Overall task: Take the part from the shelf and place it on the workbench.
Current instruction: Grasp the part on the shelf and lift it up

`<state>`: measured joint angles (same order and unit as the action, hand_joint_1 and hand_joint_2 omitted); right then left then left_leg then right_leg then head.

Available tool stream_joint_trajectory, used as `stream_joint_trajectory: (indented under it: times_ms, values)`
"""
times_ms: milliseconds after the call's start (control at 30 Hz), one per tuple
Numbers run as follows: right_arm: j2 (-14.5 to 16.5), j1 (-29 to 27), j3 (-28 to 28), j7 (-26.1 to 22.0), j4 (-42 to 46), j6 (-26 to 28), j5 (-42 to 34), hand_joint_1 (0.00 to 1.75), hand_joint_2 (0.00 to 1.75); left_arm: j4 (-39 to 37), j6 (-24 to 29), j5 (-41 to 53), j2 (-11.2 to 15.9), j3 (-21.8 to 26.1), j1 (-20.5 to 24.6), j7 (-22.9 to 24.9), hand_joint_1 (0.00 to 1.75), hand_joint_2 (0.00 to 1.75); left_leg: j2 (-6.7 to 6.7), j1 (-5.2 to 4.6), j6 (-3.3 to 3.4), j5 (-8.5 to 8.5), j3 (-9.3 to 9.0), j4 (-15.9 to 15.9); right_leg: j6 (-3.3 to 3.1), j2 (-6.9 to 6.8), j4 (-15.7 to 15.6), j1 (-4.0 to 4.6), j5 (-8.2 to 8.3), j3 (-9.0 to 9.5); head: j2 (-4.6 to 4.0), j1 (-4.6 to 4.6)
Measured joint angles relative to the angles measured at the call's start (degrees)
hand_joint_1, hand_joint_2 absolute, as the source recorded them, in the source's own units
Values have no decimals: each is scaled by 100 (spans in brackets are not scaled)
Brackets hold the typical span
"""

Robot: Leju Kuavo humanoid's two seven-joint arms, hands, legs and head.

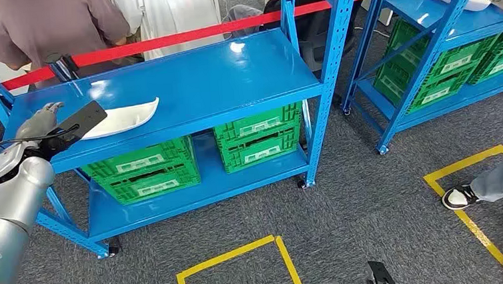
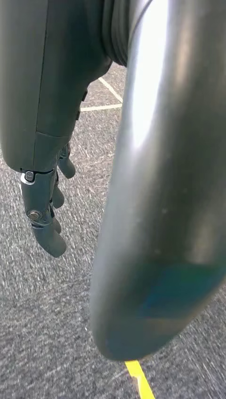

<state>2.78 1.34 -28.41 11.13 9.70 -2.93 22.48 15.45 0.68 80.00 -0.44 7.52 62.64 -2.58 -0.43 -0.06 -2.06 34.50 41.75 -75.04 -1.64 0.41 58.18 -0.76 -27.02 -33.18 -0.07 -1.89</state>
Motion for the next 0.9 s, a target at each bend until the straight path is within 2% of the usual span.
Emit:
stream_joint_trajectory:
  times_ms: [67, 100, 133, 167, 200, 233, 267, 300, 367, 400, 433, 500, 533, 567, 600, 633, 667, 700, 733, 767, 833, 900]
  values:
    - [0, -4, 0, 0, 0, 1, 4, 0, 0, -5, 0, 0, 3, -1, -11, -2, 0, 0, 5, 7, -2, -25, 37, 134, 7, 4, 0, 0, -63, 81, 0, 1]
    - [0, -7, 0, 1, 0, 1, 8, 0, 0, -8, 0, 0, 5, -2, -20, -5, 0, 0, 8, 12, 4, -131, 34, 345, 15, 7, 0, -1, -127, 166, 0, 1]
    - [0, -5, 0, 1, 0, 2, 11, 0, 0, -10, 0, 0, 8, -2, -21, -7, 0, 0, 11, 13, 21, -389, -41, 697, 26, 8, -3, -1, -194, 249, 0, 1]
    - [0, -1, 0, 2, 0, 2, 13, 0, 0, -12, 0, 0, 12, -3, -19, -9, 0, 0, 18, 9, 46, -716, -133, 1094, 43, 9, 2, 4, -262, 326, 0, 3]
    - [0, 4, 0, 3, 0, 3, 14, 0, 0, -14, -1, 0, 18, -3, -16, -11, 0, 0, 24, -1, 70, -965, -221, 1404, 70, 15, -2, 10, -331, 389, 0, 5]
    - [0, 9, 0, 7, 0, 4, 14, 0, 0, -12, -2, 0, 24, -5, -15, -10, 0, 0, 26, -13, 97, -1135, -293, 1609, 104, 18, -20, 15, -392, 434, 0, 6]
    - [0, 13, 0, 10, 0, 5, 14, 0, 0, -8, -3, 0, 29, -7, -11, -10, 0, 0, 22, -20, 127, -1190, -334, 1699, 141, 21, -4, 22, -418, 482, 0, 3]
    - [-1, 17, 0, 11, 0, 7, 15, 0, 0, -2, -3, 0, 32, -10, -3, -11, 0, 0, 10, -24, 165, -1165, -394, 1708, 178, 24, 5, 26, -422, 521, 0, -3]
    - [-4, 33, 0, 9, 0, 9, 25, 0, 0, 7, -7, 0, 27, -19, 22, -13, 0, 0, -6, -5, 249, -1171, -515, 1750, 223, 10, 204, 23, -393, 494, 0, -18]
    - [-6, 47, 0, 6, 0, 11, 32, 0, 0, 7, -11, 0, 25, -23, 36, -14, 0, 0, -8, -1, 284, -1150, -571, 1753, 240, 1, 420, 19, -413, 366, 0, -26]
    - [-8, 58, 0, 5, 0, 12, 40, 0, 0, 7, -18, 0, 22, -27, 43, -14, 0, 0, -7, 2, 308, -1124, -607, 1756, 253, -8, 731, 15, -482, 162, 0, -31]
    - [-8, 59, 0, 6, 0, 14, 48, 0, 0, 3, -29, 0, 15, -31, 27, -11, 0, 0, -16, -2, 332, -1042, -671, 1752, 280, -15, 1382, 13, -759, -345, 0, -46]
    - [-9, 54, 0, 7, 0, 15, 51, 0, 0, 1, -35, 0, 10, -32, 5, -9, 0, 0, -21, -3, 331, -994, -712, 1748, 290, -15, 1556, 13, -880, -548, 0, -49]
    - [-9, 50, 0, 8, 0, 15, 52, 0, 0, -1, -40, 0, 7, -33, -17, -6, 0, 0, -27, -2, 323, -944, -762, 1741, 297, -15, 1561, 11, -905, -670, 0, -54]
    - [-9, 49, 0, 9, 0, 15, 55, 0, 0, -2, -42, -1, 7, -33, -32, -3, 0, 0, -29, 1, 311, -889, -820, 1731, 300, -17, 1375, 9, -789, -694, 0, -55]
    - [-11, 47, 0, 9, 0, 15, 56, 0, 0, -2, -44, -2, 6, -33, -40, -1, 0, 0, -29, 6, 294, -831, -881, 1718, 298, -20, 1033, 5, -538, -628, 0, -56]
    - [-13, 45, 0, 9, 0, 15, 57, 0, 0, -4, -45, -4, 5, -33, -42, 0, 0, 0, -27, 7, 270, -774, -929, 1704, 289, -32, 654, 2, -218, -530, 0, -58]
    - [-14, 45, 0, 10, 0, 14, 58, 0, 0, -6, -48, -7, 4, -33, -42, 0, 0, 0, -31, 1, 239, -721, -972, 1695, 267, -46, 344, 8, 3, -440, 0, -60]
    - [-14, 46, 0, 12, 0, 13, 58, 0, 0, -5, -52, -9, 3, -33, -40, 1, 0, 0, -33, -7, 201, -675, -1001, 1700, 234, -58, 152, 15, 152, -374, 0, -59]
    - [-13, 46, 0, 14, 0, 11, 58, 0, 0, -4, -56, -12, 4, -33, -39, 1, 0, 0, -38, -18, 159, -654, -1023, 1692, 192, -66, 77, 22, 203, -345, 0, -59]
    - [-11, 45, 0, 15, 0, 9, 58, 0, 0, 5, -61, -15, 8, -33, -36, 1, 0, 0, -40, -25, 91, -631, -1056, 1681, 104, -57, 58, 21, 187, -288, 0, -55]
    - [-12, 49, 0, 9, 0, 9, 60, 0, 0, 10, -92, -40, 9, -33, -32, -45, 0, 0, -22, -15, 40, -599, -936, 1427, 31, -48, 40, 7, 175, -212, 0, -48]
